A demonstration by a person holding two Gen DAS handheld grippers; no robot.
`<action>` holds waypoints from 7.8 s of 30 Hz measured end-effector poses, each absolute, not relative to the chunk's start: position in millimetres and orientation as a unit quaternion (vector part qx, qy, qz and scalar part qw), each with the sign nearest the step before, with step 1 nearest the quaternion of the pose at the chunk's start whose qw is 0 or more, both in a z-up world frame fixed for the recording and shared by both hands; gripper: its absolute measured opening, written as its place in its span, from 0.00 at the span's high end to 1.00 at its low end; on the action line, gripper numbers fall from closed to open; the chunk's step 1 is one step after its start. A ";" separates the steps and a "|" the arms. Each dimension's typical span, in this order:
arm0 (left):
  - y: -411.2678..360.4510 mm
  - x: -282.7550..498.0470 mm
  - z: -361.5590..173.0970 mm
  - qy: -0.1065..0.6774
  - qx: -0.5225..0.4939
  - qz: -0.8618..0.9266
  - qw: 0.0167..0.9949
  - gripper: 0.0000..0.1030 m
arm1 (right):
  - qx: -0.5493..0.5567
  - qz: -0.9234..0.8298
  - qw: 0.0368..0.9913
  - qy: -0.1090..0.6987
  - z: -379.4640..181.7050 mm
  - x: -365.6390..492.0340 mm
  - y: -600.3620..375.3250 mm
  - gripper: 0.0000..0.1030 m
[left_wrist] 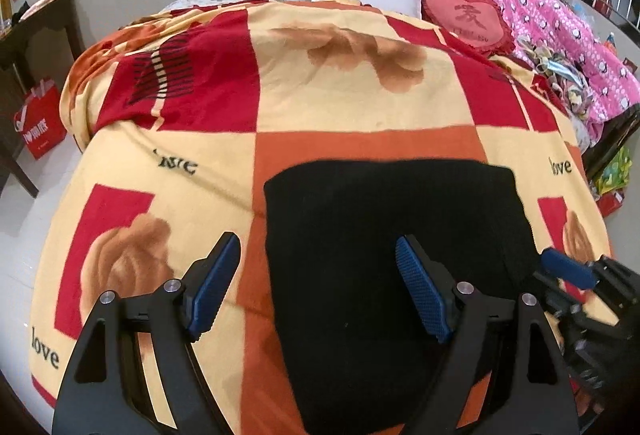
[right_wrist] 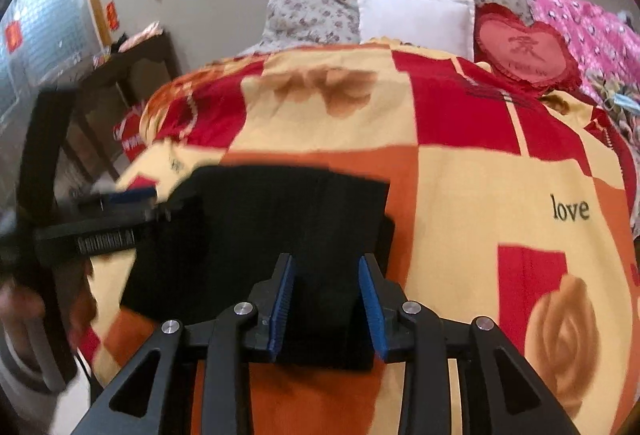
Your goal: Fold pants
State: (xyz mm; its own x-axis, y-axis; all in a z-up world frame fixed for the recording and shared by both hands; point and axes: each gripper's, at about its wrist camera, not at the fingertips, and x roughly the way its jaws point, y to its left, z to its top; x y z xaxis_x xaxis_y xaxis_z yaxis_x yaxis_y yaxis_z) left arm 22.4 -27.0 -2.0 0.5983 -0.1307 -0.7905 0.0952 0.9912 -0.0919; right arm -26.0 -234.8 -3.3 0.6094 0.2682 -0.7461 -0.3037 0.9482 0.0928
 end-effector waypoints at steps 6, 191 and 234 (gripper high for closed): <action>-23.6 11.7 -5.9 0.447 -0.030 -0.058 0.892 0.21 | 0.008 0.154 0.895 0.419 -13.1 -33.2 -247.2 0.62; -55.8 4.4 1.1 0.392 0.015 -0.027 0.920 0.28 | 0.037 0.093 0.911 0.400 1.8 1.8 -232.6 0.54; -52.5 3.0 -0.4 0.393 0.014 -0.021 0.919 0.28 | 0.034 0.100 0.910 0.401 3.1 2.6 -226.8 0.54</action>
State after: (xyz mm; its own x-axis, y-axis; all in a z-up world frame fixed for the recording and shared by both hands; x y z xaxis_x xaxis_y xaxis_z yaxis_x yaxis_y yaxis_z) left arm 3.0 -52.5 -0.4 0.6906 -0.0265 -0.7227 0.0492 0.9987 0.0104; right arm 2.6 -226.8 3.1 0.6592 0.2082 -0.7226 -0.1543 0.9779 0.1410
